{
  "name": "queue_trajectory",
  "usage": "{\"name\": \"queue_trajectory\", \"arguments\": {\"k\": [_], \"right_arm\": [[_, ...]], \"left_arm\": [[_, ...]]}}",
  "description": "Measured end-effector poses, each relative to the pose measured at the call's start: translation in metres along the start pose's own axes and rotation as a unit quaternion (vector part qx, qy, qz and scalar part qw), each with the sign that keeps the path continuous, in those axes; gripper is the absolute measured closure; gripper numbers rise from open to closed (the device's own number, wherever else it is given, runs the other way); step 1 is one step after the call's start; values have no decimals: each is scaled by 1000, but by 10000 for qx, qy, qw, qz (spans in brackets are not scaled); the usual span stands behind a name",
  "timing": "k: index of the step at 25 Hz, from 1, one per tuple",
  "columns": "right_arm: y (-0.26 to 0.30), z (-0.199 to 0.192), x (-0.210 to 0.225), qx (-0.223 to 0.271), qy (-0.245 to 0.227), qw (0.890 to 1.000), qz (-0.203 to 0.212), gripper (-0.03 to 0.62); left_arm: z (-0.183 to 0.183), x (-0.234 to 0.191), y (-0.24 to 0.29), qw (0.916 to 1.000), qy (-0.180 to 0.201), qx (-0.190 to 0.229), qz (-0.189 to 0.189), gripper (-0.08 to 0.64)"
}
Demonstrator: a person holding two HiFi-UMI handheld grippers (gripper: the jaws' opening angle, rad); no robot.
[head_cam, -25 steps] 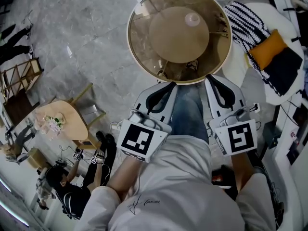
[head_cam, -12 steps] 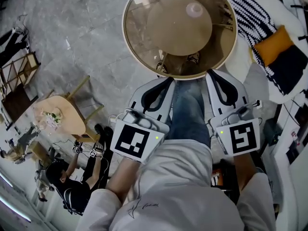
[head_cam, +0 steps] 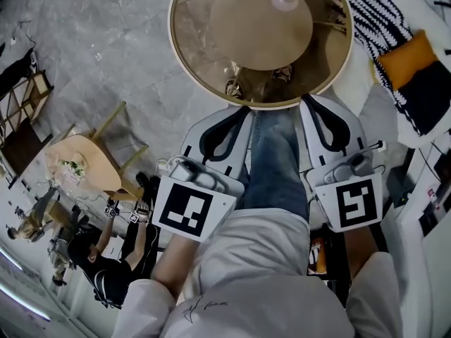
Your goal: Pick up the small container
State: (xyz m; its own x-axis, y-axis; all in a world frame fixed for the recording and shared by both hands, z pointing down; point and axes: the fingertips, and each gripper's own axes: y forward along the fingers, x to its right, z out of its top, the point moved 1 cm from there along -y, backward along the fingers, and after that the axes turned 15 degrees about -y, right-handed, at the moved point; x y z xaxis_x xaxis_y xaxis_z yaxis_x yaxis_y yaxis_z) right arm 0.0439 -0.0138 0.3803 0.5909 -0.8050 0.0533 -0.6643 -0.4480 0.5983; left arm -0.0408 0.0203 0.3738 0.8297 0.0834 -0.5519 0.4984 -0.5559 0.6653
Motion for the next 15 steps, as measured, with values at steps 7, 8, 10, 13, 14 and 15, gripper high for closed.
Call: {"name": "queue_trajectory", "arguments": {"k": [7,8,10,13,14,15], "right_arm": [[12,-14,3,-53,-377,9992,-76,576],[13,-17,4,-62,-414,9991,-83,577],[16,-22,8,-129,-502,9986,-139,577],[24,-28,20,-154,-500,9982,-306,577],[26,-30,22,-140,-480,9982,-332,577],[28,-31,24,-121,-468,9982,-343,576]], "left_arm": [[-6,-7,13,10000,6,-40,59,555],[-7,-8,14,10000,-2,-54,71,555],[-9,-11,17,9999,-4,-83,88,555],[-9,-17,23,9999,-10,-82,85,555],[-10,-18,25,9999,-25,-89,83,555],[-11,-19,26,9999,-46,-101,83,555]]}}
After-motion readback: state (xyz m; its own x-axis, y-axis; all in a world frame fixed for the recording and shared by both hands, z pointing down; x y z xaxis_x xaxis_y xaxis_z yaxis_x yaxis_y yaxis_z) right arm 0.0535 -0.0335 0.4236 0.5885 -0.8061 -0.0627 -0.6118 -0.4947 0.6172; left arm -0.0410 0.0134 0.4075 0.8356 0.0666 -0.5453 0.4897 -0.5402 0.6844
